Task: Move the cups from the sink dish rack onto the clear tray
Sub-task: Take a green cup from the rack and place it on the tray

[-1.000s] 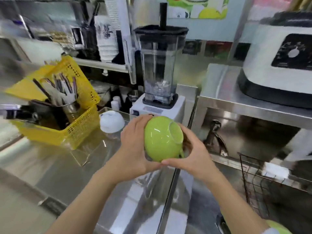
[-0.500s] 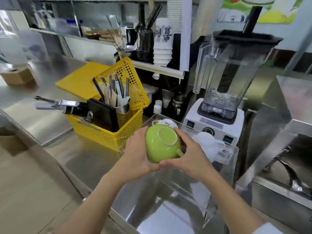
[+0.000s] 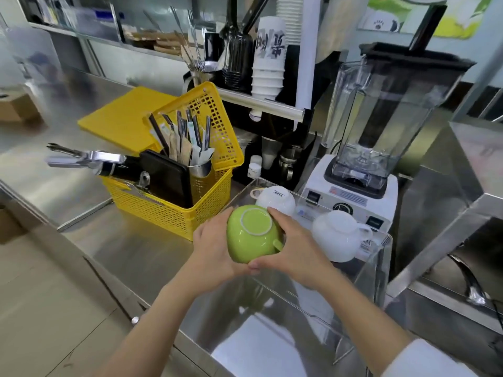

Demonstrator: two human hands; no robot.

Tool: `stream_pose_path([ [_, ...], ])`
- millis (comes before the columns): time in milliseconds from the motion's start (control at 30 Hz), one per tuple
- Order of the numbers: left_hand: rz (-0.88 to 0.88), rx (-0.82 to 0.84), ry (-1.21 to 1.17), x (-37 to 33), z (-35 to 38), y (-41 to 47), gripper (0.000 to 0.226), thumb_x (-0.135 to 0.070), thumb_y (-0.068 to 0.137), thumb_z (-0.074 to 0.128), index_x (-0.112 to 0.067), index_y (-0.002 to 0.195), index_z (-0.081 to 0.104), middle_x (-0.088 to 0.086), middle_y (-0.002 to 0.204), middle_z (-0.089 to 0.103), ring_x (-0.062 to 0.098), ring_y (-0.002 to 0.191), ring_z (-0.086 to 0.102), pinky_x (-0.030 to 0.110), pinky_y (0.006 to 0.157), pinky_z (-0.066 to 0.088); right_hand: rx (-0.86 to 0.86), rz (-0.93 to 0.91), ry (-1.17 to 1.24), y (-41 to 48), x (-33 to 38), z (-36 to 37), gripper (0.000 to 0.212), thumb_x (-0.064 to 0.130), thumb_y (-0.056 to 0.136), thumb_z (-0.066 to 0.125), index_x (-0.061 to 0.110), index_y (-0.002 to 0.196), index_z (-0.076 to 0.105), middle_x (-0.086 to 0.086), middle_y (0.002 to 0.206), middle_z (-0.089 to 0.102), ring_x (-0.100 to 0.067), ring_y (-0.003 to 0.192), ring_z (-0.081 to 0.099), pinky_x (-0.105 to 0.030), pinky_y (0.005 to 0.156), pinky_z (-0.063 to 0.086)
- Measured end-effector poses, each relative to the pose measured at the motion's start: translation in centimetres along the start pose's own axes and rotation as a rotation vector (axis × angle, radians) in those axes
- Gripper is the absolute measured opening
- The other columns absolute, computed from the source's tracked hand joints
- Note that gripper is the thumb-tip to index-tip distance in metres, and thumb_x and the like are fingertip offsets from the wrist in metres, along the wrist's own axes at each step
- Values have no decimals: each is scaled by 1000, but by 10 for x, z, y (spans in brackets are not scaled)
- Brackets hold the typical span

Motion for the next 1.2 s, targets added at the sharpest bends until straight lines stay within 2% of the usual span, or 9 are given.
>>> stream_pose_path([
  [133,-12,15,47,-1,1,-1,126,-52,48,83,-19,144,7,-1,148,25,11,134,15,29,110,2,0,-3,20,2,2,1,94,32,50,87,37,131,38,18,115,46,-10,112,46,-37,101,41],
  [267,8,55,108,4,4,-2,124,-68,52,66,-18,144,1,-1,150,21,12,139,12,29,111,-9,18,36,80,5,-5,6,96,40,43,86,39,127,40,11,124,52,-14,113,49,-40,101,44],
  [367,-1,43,92,5,3,-3,117,-73,45,48,-20,142,10,1,145,21,15,134,14,35,113,0,22,48,83,8,-9,10,100,46,37,83,39,127,41,10,124,54,-14,112,51,-41,99,45],
  [567,-28,31,100,13,1,0,122,-76,43,50,-23,144,6,3,138,26,22,131,21,37,109,11,51,33,65,8,-9,10,98,31,52,87,30,136,34,9,128,44,-12,119,43,-29,102,36],
  [667,25,53,95,7,-4,-2,126,-86,40,46,-28,144,6,-4,134,28,14,127,24,31,104,11,72,3,-14,8,-6,11,99,39,58,83,28,139,27,2,139,37,-16,128,34,-33,109,29],
  [733,32,95,121,5,-7,-2,128,-93,36,40,-32,143,6,-6,136,27,13,129,24,36,107,12,92,-12,-107,7,-6,10,100,47,61,79,28,141,22,0,144,33,-20,132,29,-39,112,25],
  [900,83,3,151,-17,-15,3,105,-72,54,51,-30,143,15,1,147,29,19,135,26,45,110,21,67,-17,-68,-12,-8,-19,97,51,65,75,29,143,20,1,149,28,-19,135,28,-39,113,26],
  [1033,206,-80,113,-58,-5,6,89,-66,62,50,-24,138,31,3,139,41,16,127,36,30,102,28,-5,-53,19,-44,-13,-59,89,48,70,73,35,142,22,11,148,27,-6,133,29,-29,111,27],
  [1200,423,-88,33,-137,29,0,77,-61,70,48,-18,134,40,-10,126,38,-4,117,30,3,98,15,-157,-24,23,-91,-41,-115,84,46,69,73,37,138,27,13,145,31,-4,129,33,-27,107,31],
])
Point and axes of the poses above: each hand's wrist, its own y-axis towards the middle knuckle, its own z-axis out of the palm, x = y × z, the point moved 3 cm from there along y, towards the middle knuckle
